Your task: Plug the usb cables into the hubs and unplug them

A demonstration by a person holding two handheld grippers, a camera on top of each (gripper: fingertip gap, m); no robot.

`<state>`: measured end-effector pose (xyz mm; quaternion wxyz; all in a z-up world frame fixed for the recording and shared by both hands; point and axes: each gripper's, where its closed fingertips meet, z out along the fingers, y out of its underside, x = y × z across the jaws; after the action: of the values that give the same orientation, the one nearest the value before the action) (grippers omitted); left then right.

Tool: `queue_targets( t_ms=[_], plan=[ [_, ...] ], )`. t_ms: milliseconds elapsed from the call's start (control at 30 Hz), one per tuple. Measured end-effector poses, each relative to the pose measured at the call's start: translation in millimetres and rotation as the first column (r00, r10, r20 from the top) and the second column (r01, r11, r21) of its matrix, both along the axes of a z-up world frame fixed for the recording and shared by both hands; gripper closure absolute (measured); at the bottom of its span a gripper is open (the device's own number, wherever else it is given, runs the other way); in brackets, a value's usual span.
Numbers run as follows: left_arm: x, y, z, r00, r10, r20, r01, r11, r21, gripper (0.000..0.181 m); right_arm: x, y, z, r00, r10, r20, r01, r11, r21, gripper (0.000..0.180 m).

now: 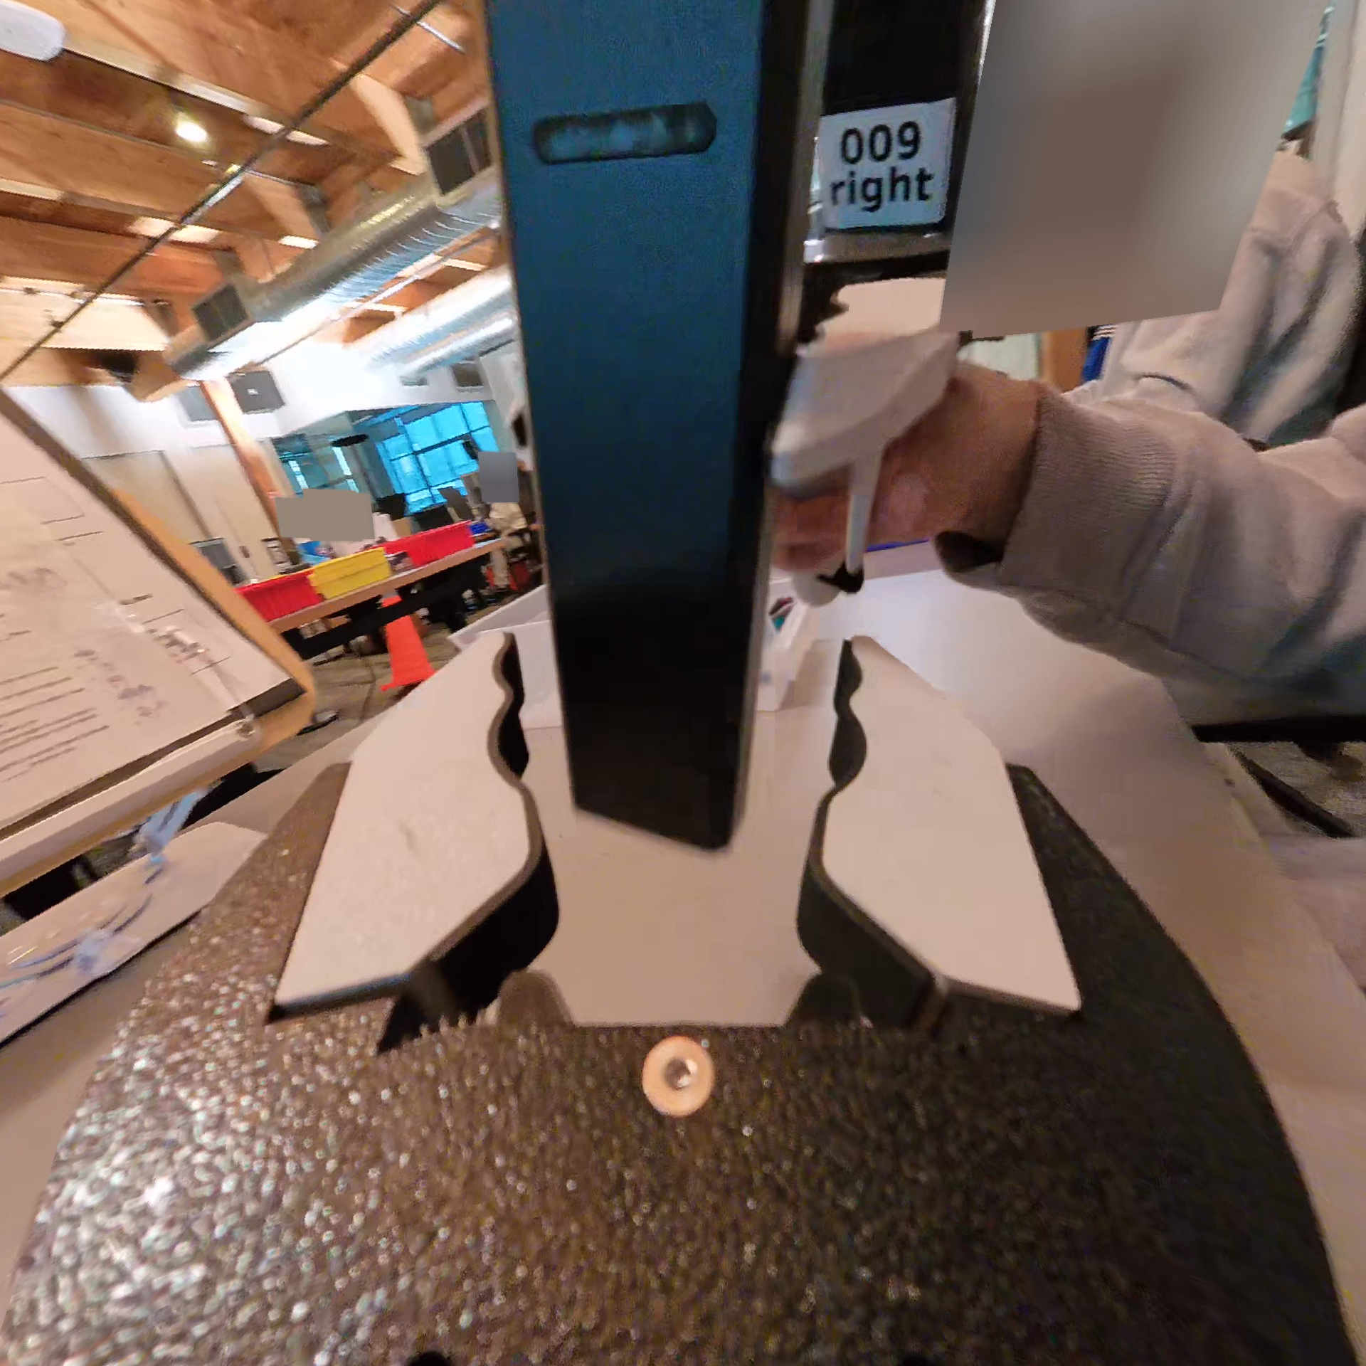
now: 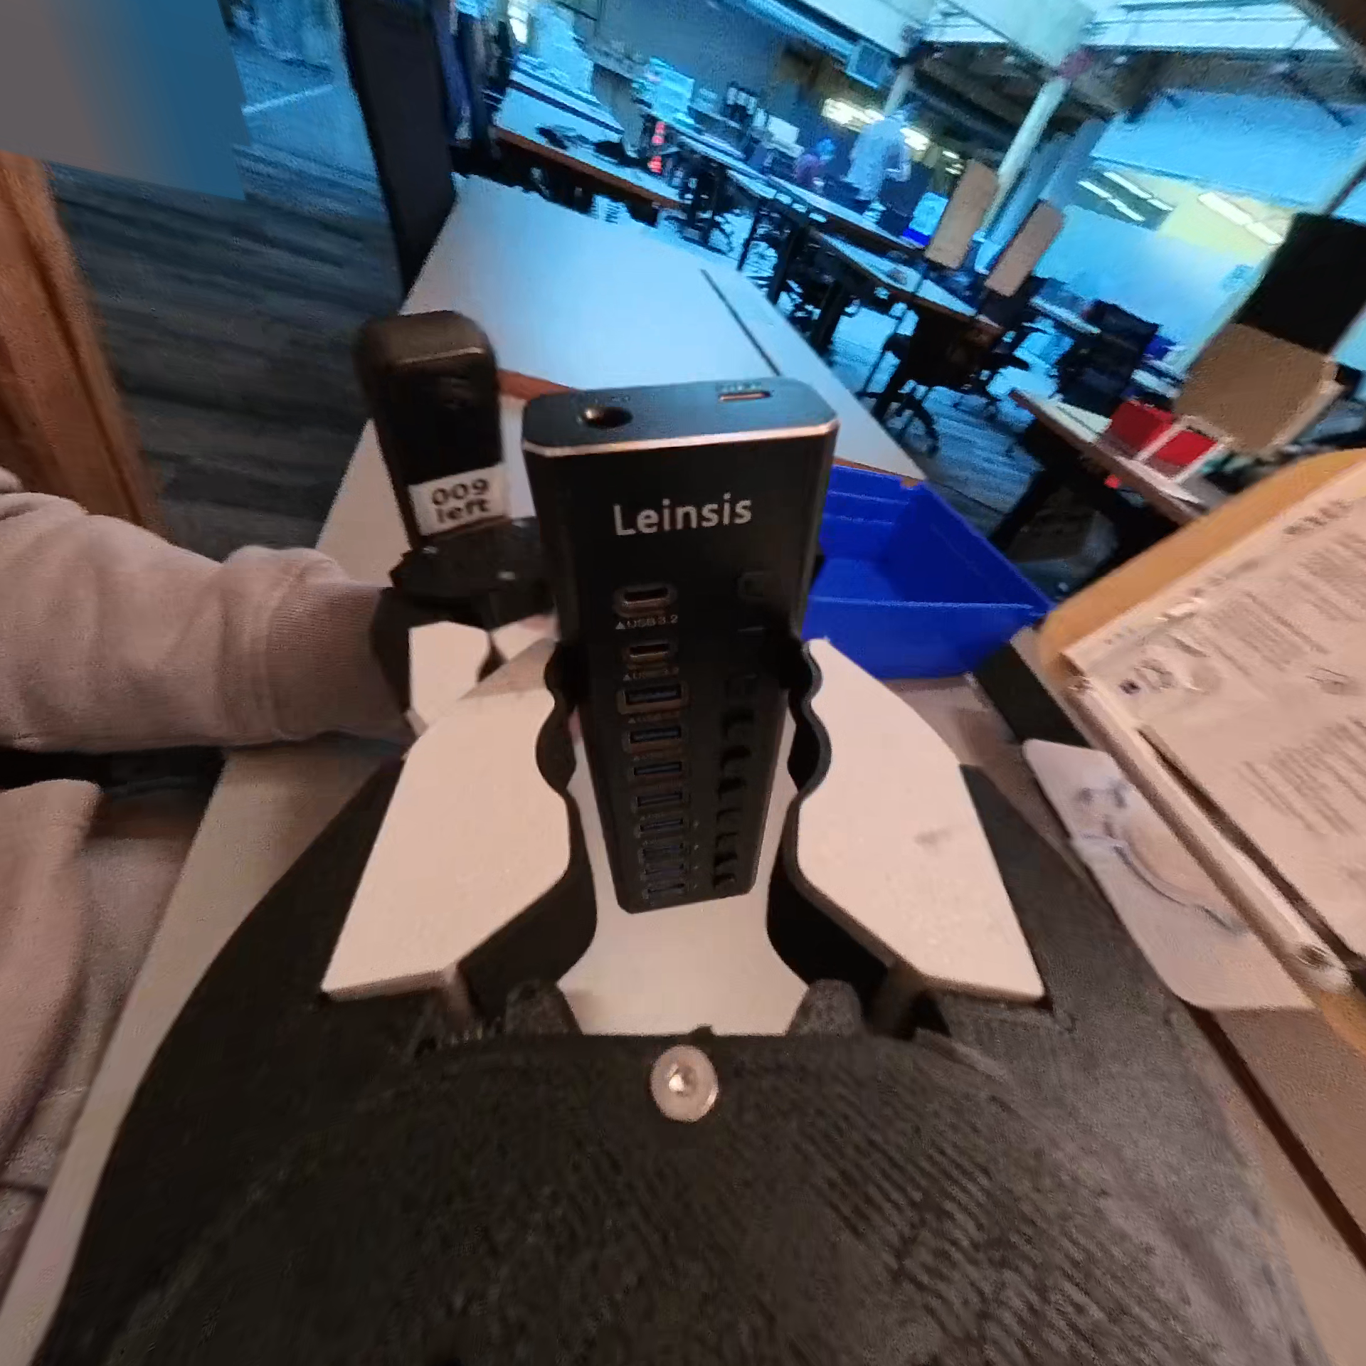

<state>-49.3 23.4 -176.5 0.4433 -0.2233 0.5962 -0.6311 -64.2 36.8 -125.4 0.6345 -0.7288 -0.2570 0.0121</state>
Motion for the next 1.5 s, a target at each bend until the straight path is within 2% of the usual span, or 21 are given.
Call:
queue_targets(
  t_ms=[133,267,333,400,567,800,967,1067,1233,1367,1500],
  plan=[
    [-2,16,4,0.999,0.049,-0.001,-0.049,0.999,-0.019,0.1,88,-32,42,0.949,-0.295,0.114,0.287,0.954,0.082,0.122],
    [-1,25,4,0.997,0.077,-0.005,-0.077,0.996,-0.043,0.104,195,-85,74,0.763,-0.57,0.305,0.564,0.817,0.118,0.122],
    [1,26,3,0.996,0.086,-0.012,-0.086,0.995,-0.059,0.107,248,-110,73,0.657,-0.641,0.396,0.666,0.74,0.093,0.122],
    [1,25,2,0.997,0.074,-0.021,-0.075,0.995,-0.063,0.109,292,-125,62,0.596,-0.653,0.467,0.719,0.694,0.052,0.122],
    [4,22,-6,0.996,0.071,-0.051,-0.073,0.996,-0.045,0.11,364,-137,-2,0.607,-0.517,0.603,0.74,0.645,-0.192,0.122],
    [8,26,-15,0.994,0.07,-0.079,-0.074,0.996,-0.052,0.112,400,-119,-80,0.668,-0.171,0.724,0.681,0.534,-0.502,0.122],
    [11,27,-23,0.992,0.067,-0.107,-0.073,0.996,-0.054,0.112,406,-102,-136,0.673,0.117,0.731,0.645,0.392,-0.656,0.122],
    [11,26,-23,0.992,0.064,-0.106,-0.069,0.996,-0.05,0.112,409,-105,-169,0.694,0.225,0.683,0.62,0.295,-0.727,0.122],
    [12,27,-23,0.993,0.052,-0.106,-0.059,0.996,-0.065,0.112,406,-111,-195,0.734,0.324,0.597,0.565,0.197,-0.801,0.123],
    [13,25,-24,0.993,0.031,-0.111,-0.04,0.996,-0.085,0.112,406,-108,-203,0.768,0.312,0.559,0.521,0.201,-0.829,0.123],
    [15,23,-28,0.992,0.028,-0.123,-0.036,0.997,-0.068,0.112,406,-106,-204,0.801,0.269,0.534,0.479,0.247,-0.843,0.123]
  ],
)
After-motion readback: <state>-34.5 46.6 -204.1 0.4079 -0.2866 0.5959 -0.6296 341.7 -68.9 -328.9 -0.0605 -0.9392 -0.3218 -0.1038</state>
